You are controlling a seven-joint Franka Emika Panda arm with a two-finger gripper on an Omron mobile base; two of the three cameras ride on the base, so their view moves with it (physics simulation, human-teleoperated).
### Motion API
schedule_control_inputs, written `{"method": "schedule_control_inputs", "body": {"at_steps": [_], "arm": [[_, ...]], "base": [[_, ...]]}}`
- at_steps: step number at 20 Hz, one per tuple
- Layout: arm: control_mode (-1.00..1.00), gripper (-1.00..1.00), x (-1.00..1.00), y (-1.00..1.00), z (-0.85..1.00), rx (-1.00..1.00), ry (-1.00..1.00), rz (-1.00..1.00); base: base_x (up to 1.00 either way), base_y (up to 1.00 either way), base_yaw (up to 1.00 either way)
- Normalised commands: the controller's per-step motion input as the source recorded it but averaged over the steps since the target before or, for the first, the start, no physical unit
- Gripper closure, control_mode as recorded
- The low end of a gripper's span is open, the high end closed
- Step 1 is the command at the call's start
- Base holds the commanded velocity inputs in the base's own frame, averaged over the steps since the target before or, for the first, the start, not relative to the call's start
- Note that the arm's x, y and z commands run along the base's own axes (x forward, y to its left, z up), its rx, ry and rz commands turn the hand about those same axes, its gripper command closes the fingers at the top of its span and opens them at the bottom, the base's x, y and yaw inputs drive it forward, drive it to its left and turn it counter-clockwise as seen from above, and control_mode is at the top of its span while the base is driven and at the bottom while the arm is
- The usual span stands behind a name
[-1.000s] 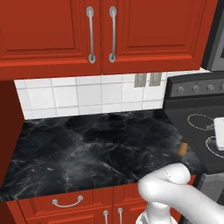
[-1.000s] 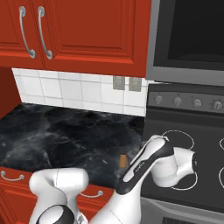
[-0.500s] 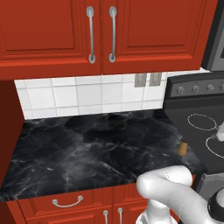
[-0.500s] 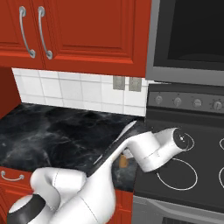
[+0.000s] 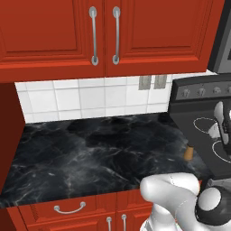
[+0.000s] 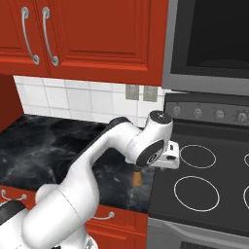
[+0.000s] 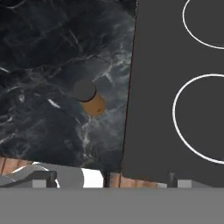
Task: Take 2 condiments from the cabinet and move them on the counter near the stove.Make sure the condiments are lined up with each other, next to each other.
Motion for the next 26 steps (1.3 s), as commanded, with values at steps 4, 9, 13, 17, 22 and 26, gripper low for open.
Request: {"method": "schedule_control_inputs", "body": {"at_steps": [4,9,13,17,22,26], "arm": [[-1.00,-1.00,-0.11,0.63,0.03,-0.02,0.21,-0.31],[-1.00,-1.00,-0.42,0.69,0.16,0.06,0.02,-0.25],[-1.00,-1.00,-0.63,0.67,0.06,0.10,-0.04,-0.25],[-1.00,-1.00,-0.37,0.91,0.13,0.03,-0.20,-0.19],[-1.00,-1.00,-0.13,0.79,0.45,0.00,-0.11,-0.01],[-1.00,-1.00,-0.10,0.64,0.51,-0.01,-0.04,0.00]], "base": [[0.00,0.00,0.00],[0.00,0.00,0.00],[0.00,0.00,0.00],[0.00,0.00,0.00],[0.00,0.00,0.00],[0.00,0.00,0.00]]}}
